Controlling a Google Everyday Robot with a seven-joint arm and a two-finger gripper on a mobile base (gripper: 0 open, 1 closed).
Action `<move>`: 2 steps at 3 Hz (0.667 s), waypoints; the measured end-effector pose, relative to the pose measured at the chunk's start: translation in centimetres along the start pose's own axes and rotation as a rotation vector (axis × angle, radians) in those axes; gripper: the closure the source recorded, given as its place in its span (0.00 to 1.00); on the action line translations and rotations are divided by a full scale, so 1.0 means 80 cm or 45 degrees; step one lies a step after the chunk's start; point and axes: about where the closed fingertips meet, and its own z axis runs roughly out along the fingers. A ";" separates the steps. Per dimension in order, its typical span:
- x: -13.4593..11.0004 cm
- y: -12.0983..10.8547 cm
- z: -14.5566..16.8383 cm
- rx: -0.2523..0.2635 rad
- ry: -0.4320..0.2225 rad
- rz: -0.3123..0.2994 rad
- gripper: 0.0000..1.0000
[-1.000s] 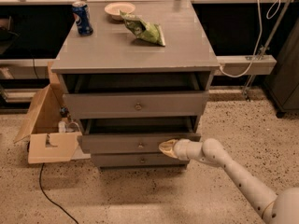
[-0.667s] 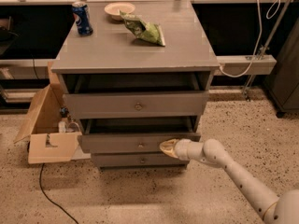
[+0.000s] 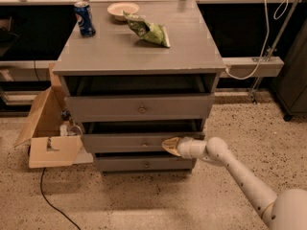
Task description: Close middle drawer
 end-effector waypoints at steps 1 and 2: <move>0.005 -0.025 0.006 0.018 0.001 0.012 1.00; 0.007 -0.028 0.006 0.021 0.000 0.018 1.00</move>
Offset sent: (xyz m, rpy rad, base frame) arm 0.0349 -0.0217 -0.0022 0.0110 0.0087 -0.0405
